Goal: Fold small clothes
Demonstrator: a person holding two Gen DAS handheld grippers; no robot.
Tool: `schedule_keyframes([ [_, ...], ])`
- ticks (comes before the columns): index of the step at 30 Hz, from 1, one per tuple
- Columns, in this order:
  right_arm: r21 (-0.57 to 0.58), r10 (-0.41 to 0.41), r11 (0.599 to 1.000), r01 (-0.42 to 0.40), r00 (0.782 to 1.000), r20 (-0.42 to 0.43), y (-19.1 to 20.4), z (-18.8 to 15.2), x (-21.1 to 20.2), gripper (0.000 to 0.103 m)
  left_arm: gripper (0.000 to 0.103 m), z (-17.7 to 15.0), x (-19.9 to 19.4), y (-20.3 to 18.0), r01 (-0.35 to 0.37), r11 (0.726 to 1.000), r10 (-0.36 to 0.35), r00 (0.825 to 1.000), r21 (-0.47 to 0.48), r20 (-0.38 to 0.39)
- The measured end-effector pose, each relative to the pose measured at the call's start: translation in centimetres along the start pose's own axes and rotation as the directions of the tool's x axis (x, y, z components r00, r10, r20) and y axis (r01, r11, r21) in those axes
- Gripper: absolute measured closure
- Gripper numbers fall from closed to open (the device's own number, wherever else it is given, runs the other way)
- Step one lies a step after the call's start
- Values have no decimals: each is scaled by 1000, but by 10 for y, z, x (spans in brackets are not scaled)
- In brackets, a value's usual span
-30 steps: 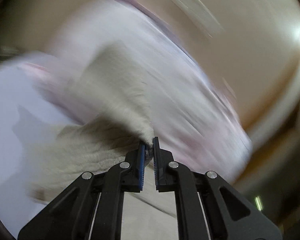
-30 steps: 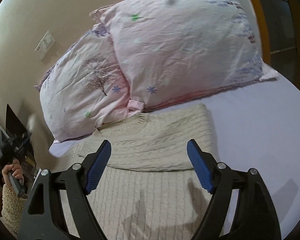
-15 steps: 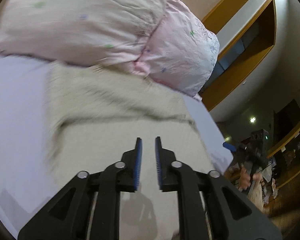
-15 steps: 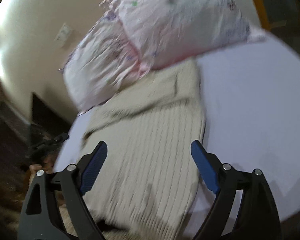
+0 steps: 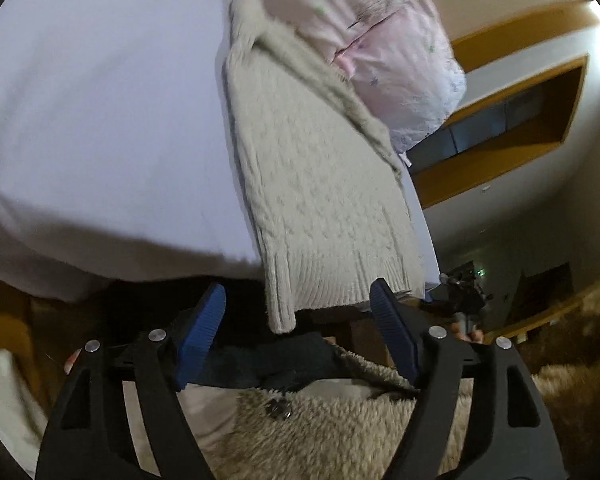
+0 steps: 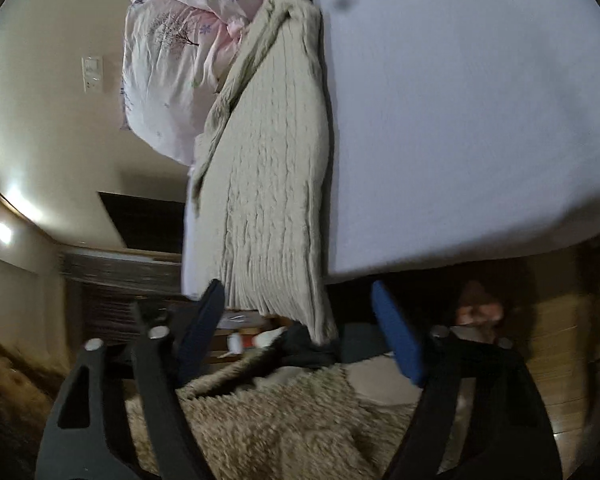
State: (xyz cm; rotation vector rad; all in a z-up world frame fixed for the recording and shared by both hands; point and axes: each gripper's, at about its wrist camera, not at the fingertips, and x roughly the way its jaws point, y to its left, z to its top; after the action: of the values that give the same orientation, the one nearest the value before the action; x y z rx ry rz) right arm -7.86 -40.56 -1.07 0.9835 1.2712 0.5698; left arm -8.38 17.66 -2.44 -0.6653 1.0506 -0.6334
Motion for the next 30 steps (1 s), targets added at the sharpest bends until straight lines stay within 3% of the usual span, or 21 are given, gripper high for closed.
schedule_keyframes([
  [1,7,16,1000,-16,1000,-10,-2,0,6,49,30,0,9,1,-3,1000,3,1000,-13,-6],
  [2,11,31,999,-30,999,-23,-3,0,12,54,36,-1,18,1,4,1000,-5,1000,-25,-16],
  [4,4,73,997,-73,996,-46,-2,-2,20,84,55,-2,26,2,34,998,-35,999,-47,-18],
  [6,-15,104,994,-105,993,-54,3,-3,23,94,83,-2,32,2,61,995,-62,998,-83,-10],
  [8,-61,103,993,-105,994,-36,15,-3,19,95,95,-3,35,4,69,991,-71,997,-114,-18],
  [11,-130,96,987,-95,995,-3,37,3,9,95,97,1,29,-6,98,989,-98,995,-114,4],
  [15,-301,130,949,-93,986,104,91,30,-20,96,97,37,4,-36,128,992,-126,988,-8,90],
  [18,-409,210,906,-109,954,213,139,76,-31,96,97,99,-5,-55,116,992,-122,969,40,214],
  [21,-435,314,885,-167,903,292,164,139,-24,96,97,166,1,-62,43,998,-55,937,40,344],
  [22,-425,314,891,-158,892,326,167,158,-18,96,97,188,8,-62,12,999,-25,925,38,380],
  [23,-404,295,905,-136,884,363,168,179,-10,96,97,214,22,-61,-29,999,16,912,26,409],
  [25,-328,207,943,-63,880,428,161,224,13,93,96,246,49,-54,-97,995,86,906,6,414],
  [27,-185,-5,977,109,874,485,140,264,42,82,96,276,84,-39,-167,985,170,919,-41,357],
  [29,-31,-239,955,294,828,507,117,285,60,68,96,288,106,-21,-183,979,199,948,-88,250],
  [30,0,-274,948,319,814,513,111,287,61,58,96,287,107,-17,-174,980,191,956,-96,224],
])
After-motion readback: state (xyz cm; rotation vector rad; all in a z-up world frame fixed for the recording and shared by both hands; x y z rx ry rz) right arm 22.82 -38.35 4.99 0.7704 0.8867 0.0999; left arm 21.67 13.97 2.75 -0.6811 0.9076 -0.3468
